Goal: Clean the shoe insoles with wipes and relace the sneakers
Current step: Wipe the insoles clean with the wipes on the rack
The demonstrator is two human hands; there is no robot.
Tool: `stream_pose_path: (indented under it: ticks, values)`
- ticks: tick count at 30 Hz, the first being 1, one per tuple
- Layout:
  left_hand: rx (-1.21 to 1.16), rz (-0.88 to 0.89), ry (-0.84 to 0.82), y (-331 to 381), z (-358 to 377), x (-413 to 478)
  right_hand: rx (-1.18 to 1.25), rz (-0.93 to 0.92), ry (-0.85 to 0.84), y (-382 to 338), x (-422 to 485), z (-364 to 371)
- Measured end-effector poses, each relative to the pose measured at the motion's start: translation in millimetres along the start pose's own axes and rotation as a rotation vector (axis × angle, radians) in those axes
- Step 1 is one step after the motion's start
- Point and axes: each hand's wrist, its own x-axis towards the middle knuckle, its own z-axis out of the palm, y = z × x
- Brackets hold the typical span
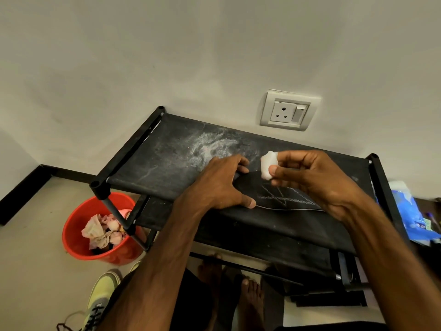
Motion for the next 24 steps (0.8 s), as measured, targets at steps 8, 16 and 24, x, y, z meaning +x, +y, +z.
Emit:
stream_pose_path:
  ticks: [8, 16, 24]
  values:
    - [0.013, -0.003, -0.015, 1.3, -1.2, -0.6, 0.063, 0.04, -0.03, 2.1, 2.5, -4.5]
    - [0.042, 0.01, -0.029, -0.5, -2.8, 0.3, -0.176, -0.052, -0.033, 4.9, 4.5, -4.3]
    - [0.136, 0.06, -0.023, 1.3, -0.1, -3.2, -0.691, -0.254, 0.078, 17.6, 17.2, 3.1]
